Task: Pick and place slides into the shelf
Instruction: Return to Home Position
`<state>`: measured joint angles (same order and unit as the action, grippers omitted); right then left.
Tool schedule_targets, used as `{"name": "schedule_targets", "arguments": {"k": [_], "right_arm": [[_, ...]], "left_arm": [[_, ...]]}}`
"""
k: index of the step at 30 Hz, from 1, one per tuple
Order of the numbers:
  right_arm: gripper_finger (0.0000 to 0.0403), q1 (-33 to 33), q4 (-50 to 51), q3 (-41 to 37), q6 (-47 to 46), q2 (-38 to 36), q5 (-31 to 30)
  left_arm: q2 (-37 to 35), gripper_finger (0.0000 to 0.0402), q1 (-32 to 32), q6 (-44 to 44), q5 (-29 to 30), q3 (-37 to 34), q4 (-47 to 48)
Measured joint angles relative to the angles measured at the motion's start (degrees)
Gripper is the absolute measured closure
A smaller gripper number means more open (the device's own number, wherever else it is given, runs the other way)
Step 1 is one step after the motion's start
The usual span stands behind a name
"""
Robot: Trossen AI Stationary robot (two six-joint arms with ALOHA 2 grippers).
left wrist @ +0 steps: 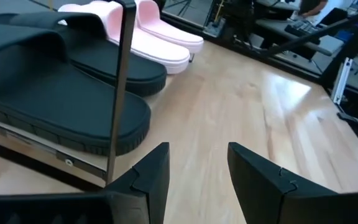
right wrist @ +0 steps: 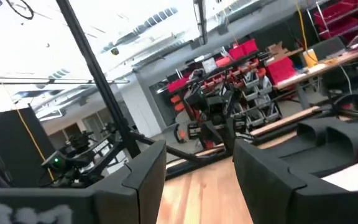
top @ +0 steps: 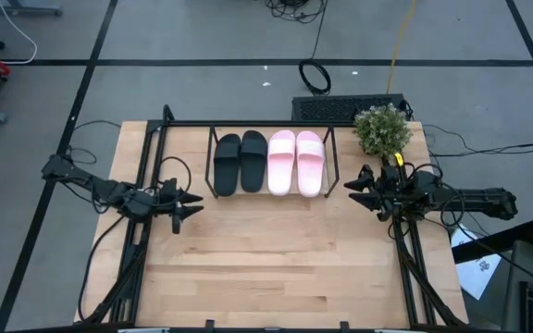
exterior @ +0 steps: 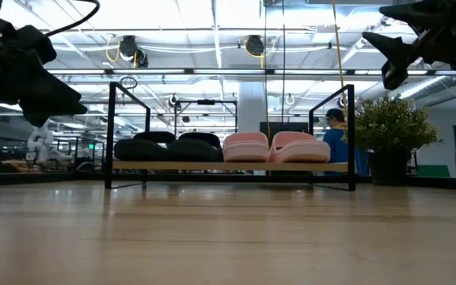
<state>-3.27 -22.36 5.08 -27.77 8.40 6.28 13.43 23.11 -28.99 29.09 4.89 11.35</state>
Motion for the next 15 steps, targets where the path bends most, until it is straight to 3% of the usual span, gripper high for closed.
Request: {"name": "schedule_targets", "arguments": {"k": [15], "right_arm": [[0.0225,0.0,13.6,0.0,-3.0,-1.0,-0.2]], "left_arm": [[0.0,0.0243,-0.6,-0.3,0.1,-0.1,-0.7]]}}
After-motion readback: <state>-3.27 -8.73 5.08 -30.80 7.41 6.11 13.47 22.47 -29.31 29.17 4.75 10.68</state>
